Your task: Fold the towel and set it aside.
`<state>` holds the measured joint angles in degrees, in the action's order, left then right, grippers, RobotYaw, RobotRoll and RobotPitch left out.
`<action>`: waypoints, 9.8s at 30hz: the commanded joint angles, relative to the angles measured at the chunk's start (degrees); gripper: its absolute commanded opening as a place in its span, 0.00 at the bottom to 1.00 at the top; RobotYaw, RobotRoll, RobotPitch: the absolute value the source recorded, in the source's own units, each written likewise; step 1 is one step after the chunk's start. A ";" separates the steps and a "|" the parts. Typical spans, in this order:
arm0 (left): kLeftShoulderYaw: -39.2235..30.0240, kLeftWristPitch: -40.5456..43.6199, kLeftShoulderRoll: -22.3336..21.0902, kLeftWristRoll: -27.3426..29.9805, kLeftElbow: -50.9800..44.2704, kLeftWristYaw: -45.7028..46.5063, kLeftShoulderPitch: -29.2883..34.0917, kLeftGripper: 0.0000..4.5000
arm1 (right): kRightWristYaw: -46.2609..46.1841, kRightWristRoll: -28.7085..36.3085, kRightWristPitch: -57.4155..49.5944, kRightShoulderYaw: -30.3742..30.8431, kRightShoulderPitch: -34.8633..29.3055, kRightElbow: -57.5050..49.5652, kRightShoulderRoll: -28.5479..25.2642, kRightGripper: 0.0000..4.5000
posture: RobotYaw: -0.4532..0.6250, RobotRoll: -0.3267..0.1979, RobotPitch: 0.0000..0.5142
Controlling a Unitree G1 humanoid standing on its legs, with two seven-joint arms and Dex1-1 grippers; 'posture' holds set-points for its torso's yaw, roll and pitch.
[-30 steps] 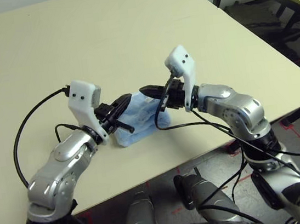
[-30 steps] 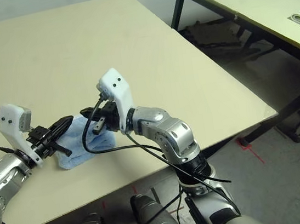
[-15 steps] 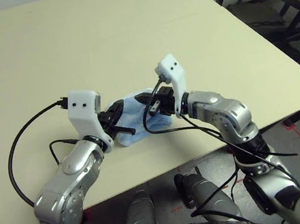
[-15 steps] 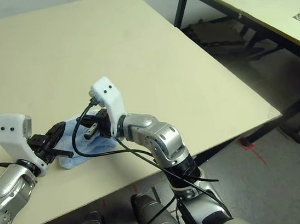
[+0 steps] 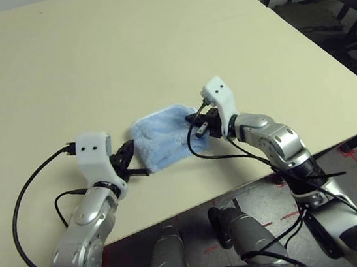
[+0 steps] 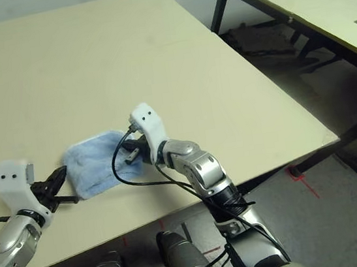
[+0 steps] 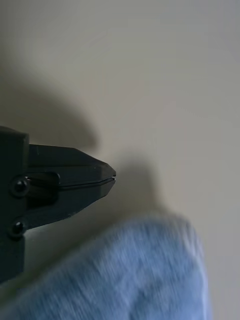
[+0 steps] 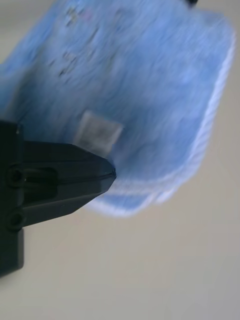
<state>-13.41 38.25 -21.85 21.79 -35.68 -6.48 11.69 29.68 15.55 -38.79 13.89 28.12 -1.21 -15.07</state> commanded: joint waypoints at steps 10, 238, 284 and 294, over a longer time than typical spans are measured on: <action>-5.15 5.23 -2.16 4.93 -4.07 -2.05 -7.35 0.01 | -1.95 7.03 -14.31 -6.75 5.35 -14.13 0.96 0.00 | 0.33 0.62 0.33; -12.84 -30.57 -31.36 8.95 29.28 -63.55 -8.90 1.00 | -31.06 23.94 21.21 -64.45 40.98 78.44 -8.87 0.00 | 0.34 0.62 0.32; -10.56 -31.66 -31.05 8.91 31.89 -63.81 -12.13 1.00 | -50.15 31.25 -11.22 -64.09 42.44 74.09 -10.56 0.99 | 0.32 0.62 0.30; -9.89 -32.06 -31.01 8.67 33.31 -64.04 -13.08 1.00 | -56.14 40.09 -38.61 -66.45 40.68 60.14 -5.37 0.99 | 0.31 0.62 0.28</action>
<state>-24.08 6.54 -52.76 31.24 -3.18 -70.19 -1.33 -27.73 53.76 -72.26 -53.22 69.77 62.64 -21.91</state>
